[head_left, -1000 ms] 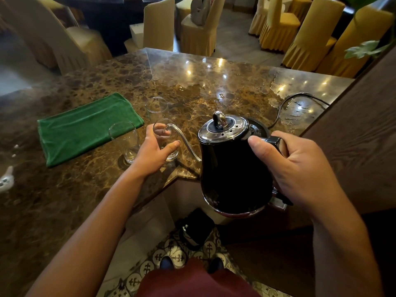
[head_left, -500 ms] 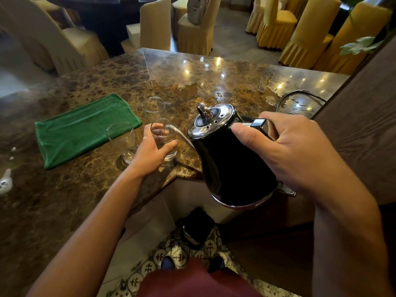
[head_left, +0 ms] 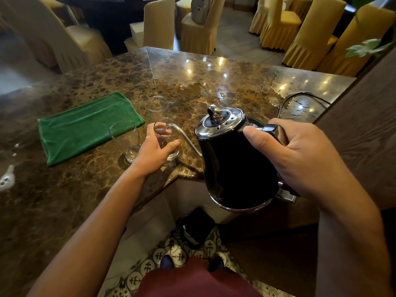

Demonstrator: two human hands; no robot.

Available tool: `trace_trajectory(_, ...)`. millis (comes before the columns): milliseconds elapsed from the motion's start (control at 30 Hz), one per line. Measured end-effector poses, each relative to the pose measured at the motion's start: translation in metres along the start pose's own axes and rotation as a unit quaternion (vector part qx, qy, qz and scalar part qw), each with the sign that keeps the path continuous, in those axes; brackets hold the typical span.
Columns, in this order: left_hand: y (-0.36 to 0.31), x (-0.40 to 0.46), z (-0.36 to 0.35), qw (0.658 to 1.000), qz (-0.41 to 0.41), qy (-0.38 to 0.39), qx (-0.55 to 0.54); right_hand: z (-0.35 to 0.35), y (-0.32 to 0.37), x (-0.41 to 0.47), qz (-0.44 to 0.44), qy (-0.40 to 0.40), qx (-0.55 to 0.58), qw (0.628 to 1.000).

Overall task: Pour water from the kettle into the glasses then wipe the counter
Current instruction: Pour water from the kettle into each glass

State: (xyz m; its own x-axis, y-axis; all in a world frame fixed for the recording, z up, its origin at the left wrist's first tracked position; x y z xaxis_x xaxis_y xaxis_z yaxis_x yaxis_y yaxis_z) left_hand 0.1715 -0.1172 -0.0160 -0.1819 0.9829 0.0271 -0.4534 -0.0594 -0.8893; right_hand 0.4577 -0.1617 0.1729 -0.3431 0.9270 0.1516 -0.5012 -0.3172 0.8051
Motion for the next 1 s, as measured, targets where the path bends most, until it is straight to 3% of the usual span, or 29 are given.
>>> trace_trajectory(300,0.002,0.002,-0.001,1.000,-0.008,-0.004,0.000,-0.011,-0.044,-0.022,-0.048,-0.052,0.154,0.986)
trace_trajectory(633,0.003,0.001,-0.001,1.000,0.000,-0.013,0.002,-0.024,-0.081,-0.038,-0.115,-0.095,0.252,0.956)
trace_trajectory(800,0.003,-0.005,-0.003,0.999,-0.002,-0.052,-0.004,-0.027,-0.087,-0.050,-0.111,-0.127,0.276,0.946)
trace_trajectory(1000,-0.003,-0.001,-0.008,0.999,-0.007,-0.039,-0.034,-0.018,-0.090,-0.062,-0.105,-0.192,0.325,0.920)
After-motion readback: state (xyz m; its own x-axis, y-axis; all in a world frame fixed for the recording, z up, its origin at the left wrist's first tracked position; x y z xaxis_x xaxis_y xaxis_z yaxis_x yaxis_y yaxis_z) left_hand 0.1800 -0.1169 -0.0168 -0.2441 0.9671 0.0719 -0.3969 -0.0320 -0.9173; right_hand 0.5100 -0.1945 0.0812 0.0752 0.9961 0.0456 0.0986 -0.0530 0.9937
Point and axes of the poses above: each hand's wrist, its own x-axis towards the middle knuckle, its own z-axis out of the back of the hand, y = z × x, the point moved 7 cm from there along x, towards the middle knuckle, and after that the axes turned 4 degrees about x, right-handed, at the moved point
